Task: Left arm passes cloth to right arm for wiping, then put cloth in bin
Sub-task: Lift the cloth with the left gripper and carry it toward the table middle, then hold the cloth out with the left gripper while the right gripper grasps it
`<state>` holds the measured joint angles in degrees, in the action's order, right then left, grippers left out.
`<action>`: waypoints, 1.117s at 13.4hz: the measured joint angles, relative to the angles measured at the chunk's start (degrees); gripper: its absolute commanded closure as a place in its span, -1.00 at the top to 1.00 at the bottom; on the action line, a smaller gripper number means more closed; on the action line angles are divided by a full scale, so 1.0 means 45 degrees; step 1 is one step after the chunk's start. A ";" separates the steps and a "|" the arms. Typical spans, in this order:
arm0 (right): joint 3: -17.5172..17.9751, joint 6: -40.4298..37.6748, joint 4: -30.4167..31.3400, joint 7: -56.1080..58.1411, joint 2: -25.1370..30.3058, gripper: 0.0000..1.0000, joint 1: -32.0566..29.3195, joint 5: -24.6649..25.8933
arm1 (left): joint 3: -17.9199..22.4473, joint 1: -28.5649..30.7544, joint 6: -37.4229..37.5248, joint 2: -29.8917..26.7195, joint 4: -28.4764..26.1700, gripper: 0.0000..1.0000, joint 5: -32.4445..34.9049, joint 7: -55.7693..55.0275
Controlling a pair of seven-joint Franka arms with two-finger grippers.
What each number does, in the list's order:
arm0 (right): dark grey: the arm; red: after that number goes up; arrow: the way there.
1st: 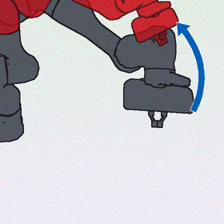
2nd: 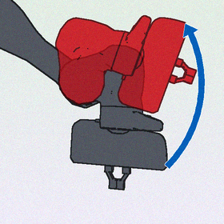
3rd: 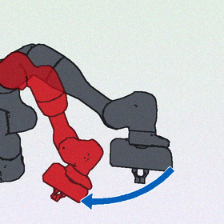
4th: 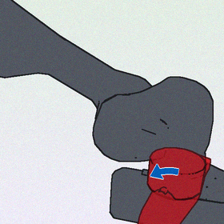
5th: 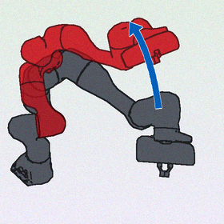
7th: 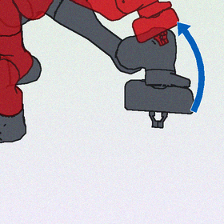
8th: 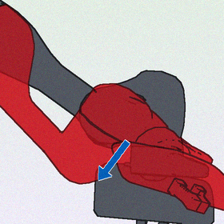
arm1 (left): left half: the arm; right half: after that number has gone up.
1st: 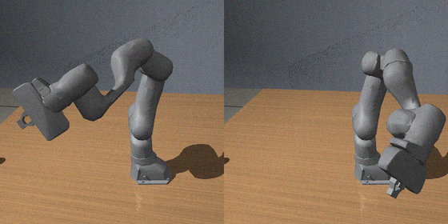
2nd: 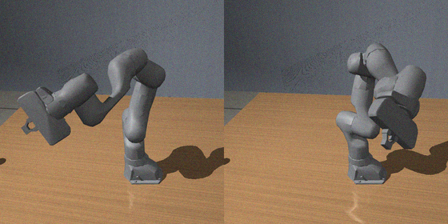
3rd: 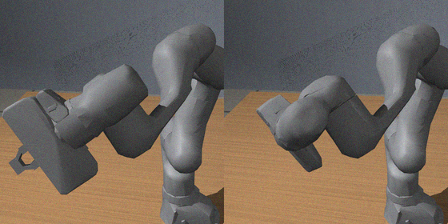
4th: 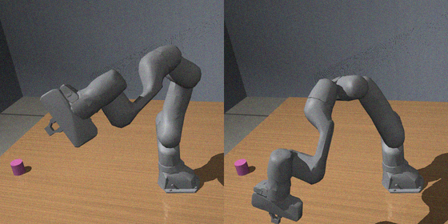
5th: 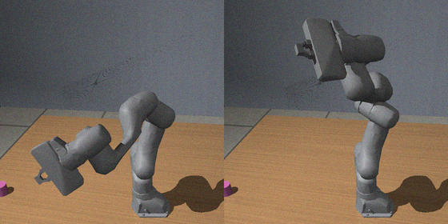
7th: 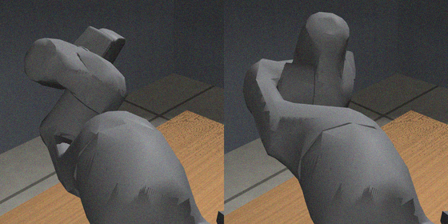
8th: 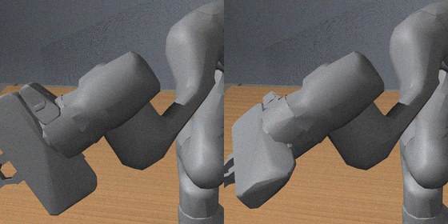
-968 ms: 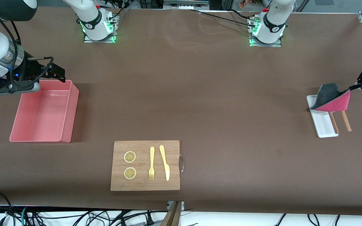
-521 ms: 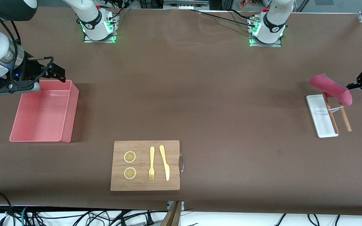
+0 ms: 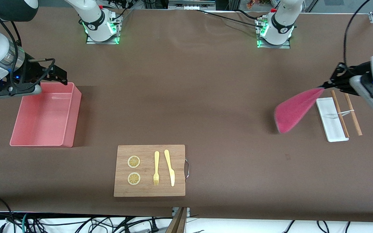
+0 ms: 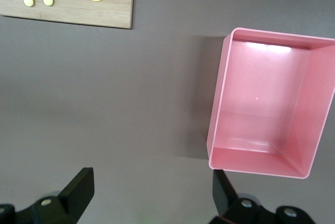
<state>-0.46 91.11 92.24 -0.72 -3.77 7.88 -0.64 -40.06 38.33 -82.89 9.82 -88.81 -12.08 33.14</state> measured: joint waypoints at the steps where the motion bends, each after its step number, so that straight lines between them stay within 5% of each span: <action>1: -0.0004 0.0014 -0.0002 0.0000 -0.0001 1.00 -0.0012 0.0001 | -0.0044 -0.0592 -0.0033 0.0052 0.0007 -1.00 0.0002 -0.0395; 6: 0.0022 0.0278 -0.0007 0.0235 -0.0013 1.00 -0.0034 0.0096 | -0.0095 -0.3541 -0.0643 0.0784 0.0097 -1.00 0.0993 -0.1701; 11: 0.0217 -0.0413 0.0009 0.3950 -0.0384 1.00 0.0827 0.0052 | -0.0083 -0.5408 -0.2072 0.2251 0.1192 -1.00 0.1013 -0.5853; 15: 0.0283 -0.0462 0.0008 0.6022 -0.0709 1.00 0.2296 -0.1299 | -0.0087 -0.7415 -0.4005 0.3593 0.2235 -1.00 0.1011 -0.9611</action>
<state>0.81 89.03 92.28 26.38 -6.97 18.21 -6.49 -40.45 4.96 -100.91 25.98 -78.75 -7.53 -10.10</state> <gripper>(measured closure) 0.000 0.987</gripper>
